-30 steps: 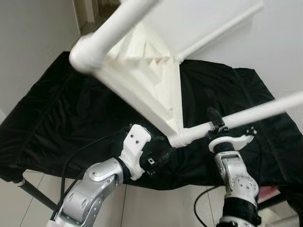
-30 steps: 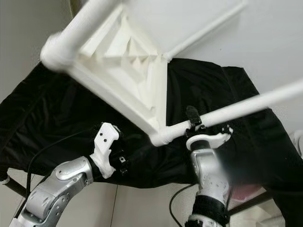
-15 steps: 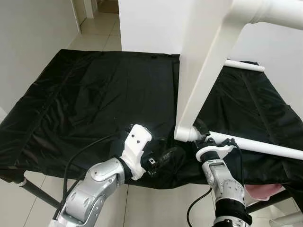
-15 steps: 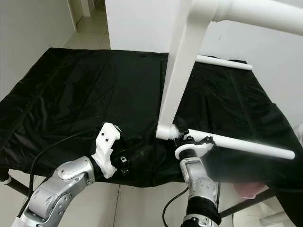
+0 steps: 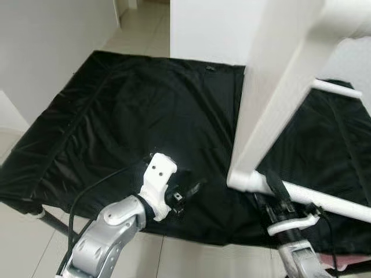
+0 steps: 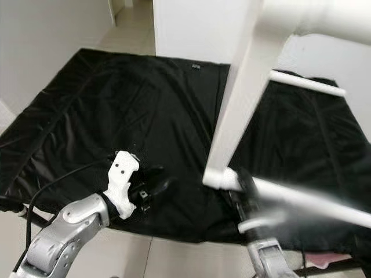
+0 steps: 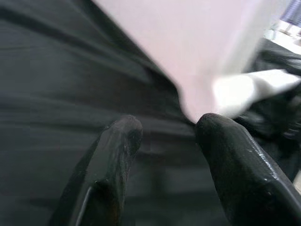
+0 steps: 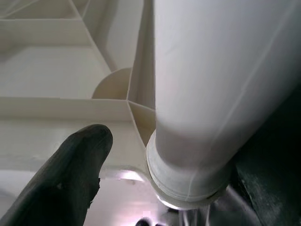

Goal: Building children table

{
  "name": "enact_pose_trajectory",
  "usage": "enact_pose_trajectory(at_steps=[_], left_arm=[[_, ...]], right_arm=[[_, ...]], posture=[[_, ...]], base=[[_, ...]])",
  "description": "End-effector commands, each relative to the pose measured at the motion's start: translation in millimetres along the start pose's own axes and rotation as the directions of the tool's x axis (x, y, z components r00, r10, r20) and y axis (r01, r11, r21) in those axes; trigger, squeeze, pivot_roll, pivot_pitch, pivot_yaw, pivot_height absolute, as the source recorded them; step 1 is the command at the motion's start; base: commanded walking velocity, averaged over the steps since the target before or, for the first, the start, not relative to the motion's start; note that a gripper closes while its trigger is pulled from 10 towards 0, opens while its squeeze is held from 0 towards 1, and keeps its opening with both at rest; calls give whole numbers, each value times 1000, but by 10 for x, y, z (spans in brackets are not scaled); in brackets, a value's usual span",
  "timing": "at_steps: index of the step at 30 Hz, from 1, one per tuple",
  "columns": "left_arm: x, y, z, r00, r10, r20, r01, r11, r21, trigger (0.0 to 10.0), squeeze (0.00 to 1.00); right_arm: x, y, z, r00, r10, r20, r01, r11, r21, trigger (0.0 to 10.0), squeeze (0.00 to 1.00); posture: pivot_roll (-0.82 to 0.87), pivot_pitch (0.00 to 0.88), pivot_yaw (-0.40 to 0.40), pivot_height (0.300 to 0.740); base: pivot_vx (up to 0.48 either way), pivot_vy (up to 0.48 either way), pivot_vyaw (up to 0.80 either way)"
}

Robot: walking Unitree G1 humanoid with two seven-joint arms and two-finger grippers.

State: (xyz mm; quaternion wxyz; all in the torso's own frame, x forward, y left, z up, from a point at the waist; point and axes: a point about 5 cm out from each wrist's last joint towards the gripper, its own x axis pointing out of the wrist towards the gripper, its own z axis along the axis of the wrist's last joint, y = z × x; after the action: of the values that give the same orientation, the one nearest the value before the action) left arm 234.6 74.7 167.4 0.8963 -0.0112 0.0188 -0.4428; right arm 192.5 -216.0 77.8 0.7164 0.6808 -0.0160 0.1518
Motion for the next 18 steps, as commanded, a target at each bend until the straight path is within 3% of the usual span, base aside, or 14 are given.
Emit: enact_pose_trajectory(at_steps=[1,7,10,11,14,18], left_arm=[[-17,-11,-24,1000,-6,-19,6,1000,-7,10000,0],[-46,9,-29,999,-2,-32,2,1000,-10,10000,0],[-53,17,-17,999,-8,-42,8,1000,-2,10000,0],[-59,28,-15,999,-13,-47,13,1000,-3,10000,0],[-62,33,-14,999,-15,-49,14,1000,-7,10000,0],[-71,51,-24,998,-16,-58,16,1000,-3,10000,0]], right_arm=[[-288,-159,-24,996,-85,22,83,995,63,10000,0],[-457,-21,-162,999,35,-26,-33,997,65,10000,0],[-553,-60,-256,995,-39,-89,41,999,15,10000,0],[-611,-116,-210,995,-86,-55,87,996,11,10000,0],[-627,-114,-191,996,-77,-41,79,996,31,10000,0],[-681,45,-132,1000,10,-28,-10,1000,9,10000,0]], posture=[[-21,166,15,740],[-22,181,45,740],[-19,189,60,740],[-23,190,68,740],[-23,190,68,740],[-29,193,79,740]], base=[[0,0,0],[0,0,0],[0,0,0],[0,0,0],[0,0,0],[0,0,0]])
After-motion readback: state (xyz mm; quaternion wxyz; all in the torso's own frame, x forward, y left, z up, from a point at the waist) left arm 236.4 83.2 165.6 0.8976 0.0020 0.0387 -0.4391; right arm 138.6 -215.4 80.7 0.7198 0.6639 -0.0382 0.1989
